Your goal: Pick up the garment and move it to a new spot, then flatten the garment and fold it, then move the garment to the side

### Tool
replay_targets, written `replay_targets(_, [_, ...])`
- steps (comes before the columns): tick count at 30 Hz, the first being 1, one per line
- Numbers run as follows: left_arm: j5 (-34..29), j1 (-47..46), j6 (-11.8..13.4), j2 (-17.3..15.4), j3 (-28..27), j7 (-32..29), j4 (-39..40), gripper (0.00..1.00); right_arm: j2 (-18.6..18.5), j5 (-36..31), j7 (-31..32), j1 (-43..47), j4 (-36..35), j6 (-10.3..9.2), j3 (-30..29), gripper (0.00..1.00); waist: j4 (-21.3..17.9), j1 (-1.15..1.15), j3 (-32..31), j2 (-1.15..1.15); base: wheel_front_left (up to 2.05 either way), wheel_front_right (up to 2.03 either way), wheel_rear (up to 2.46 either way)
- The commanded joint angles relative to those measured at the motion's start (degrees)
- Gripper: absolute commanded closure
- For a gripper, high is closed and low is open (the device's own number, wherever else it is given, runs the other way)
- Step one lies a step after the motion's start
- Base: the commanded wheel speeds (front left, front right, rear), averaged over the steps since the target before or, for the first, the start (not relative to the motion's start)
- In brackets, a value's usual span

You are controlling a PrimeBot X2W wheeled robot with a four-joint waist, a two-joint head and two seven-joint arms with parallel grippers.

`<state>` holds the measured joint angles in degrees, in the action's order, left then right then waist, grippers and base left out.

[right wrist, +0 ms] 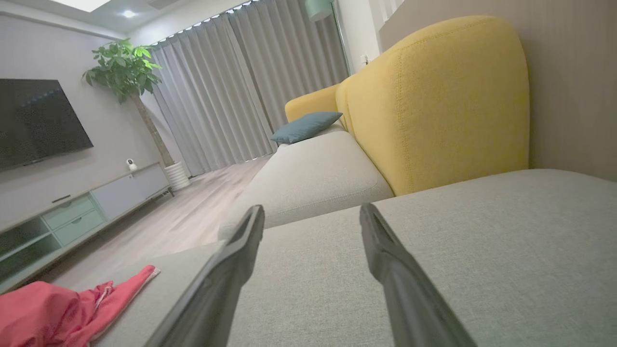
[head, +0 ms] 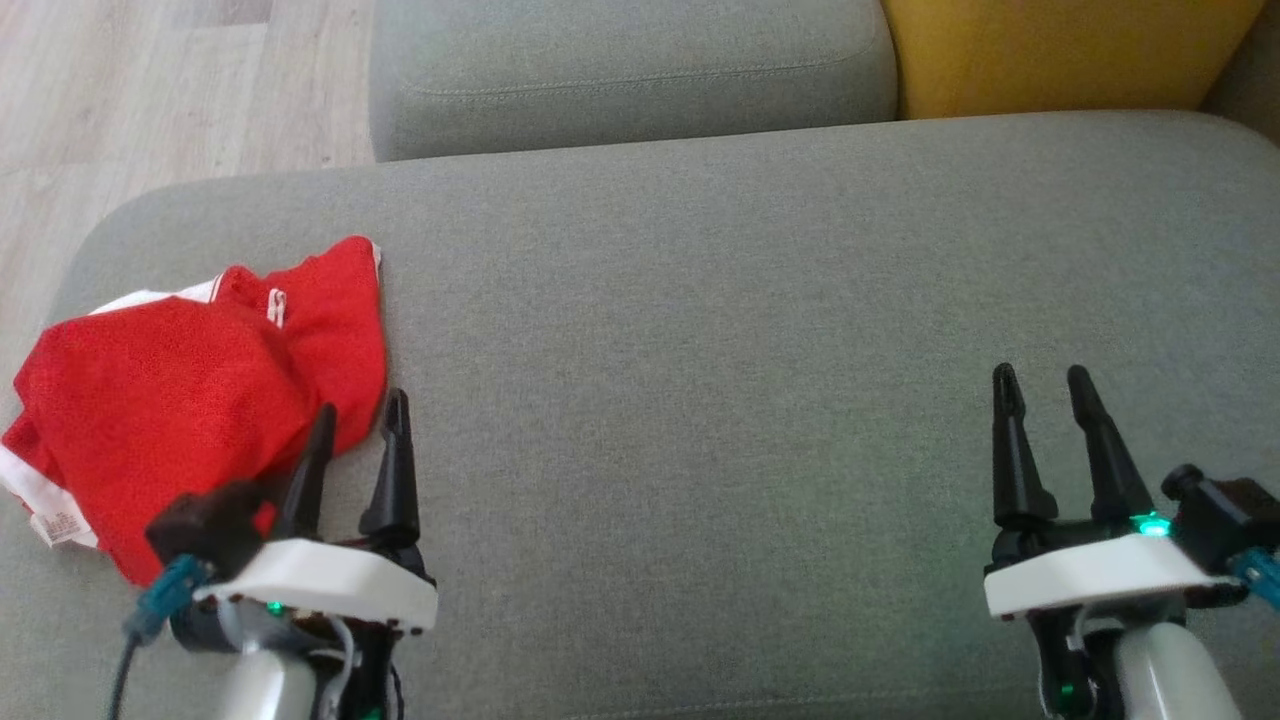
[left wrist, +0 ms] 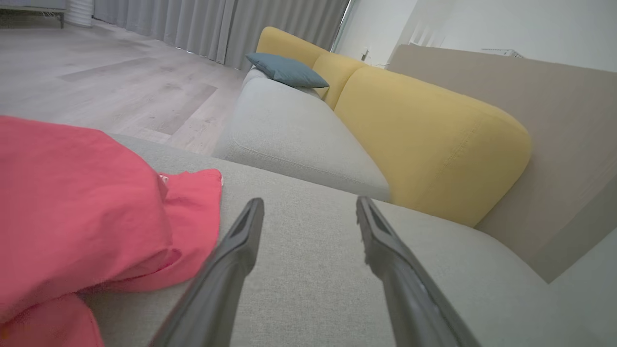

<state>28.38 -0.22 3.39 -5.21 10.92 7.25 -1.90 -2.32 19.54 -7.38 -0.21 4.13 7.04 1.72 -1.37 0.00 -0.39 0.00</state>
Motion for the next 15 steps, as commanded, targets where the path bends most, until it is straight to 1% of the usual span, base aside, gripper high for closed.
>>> replay_targets(1, [-2.3,-2.3,1.0,-1.4,-0.2,1.0,2.2,0.0,-0.4,-2.4,-0.9,-0.8,-1.9,0.31,1.4,0.0,0.0,0.0,0.0,0.0,0.0,0.0,0.0])
replay_targets(12, [-10.1,-2.7,7.3,-5.6,5.9,2.9,2.1,0.0,-0.5,-11.2,-2.8,-0.5,-1.8,0.35,2.4,0.0,-0.1,0.0,-0.3,0.0,0.0,0.0,0.0])
replay_targets(15, [-11.8,-2.9,8.5,-6.7,7.3,3.4,2.3,0.0,-0.5,-13.5,-3.3,-0.3,-1.9,0.36,2.4,0.0,-0.1,0.0,-0.4,0.0,0.0,0.0,0.0])
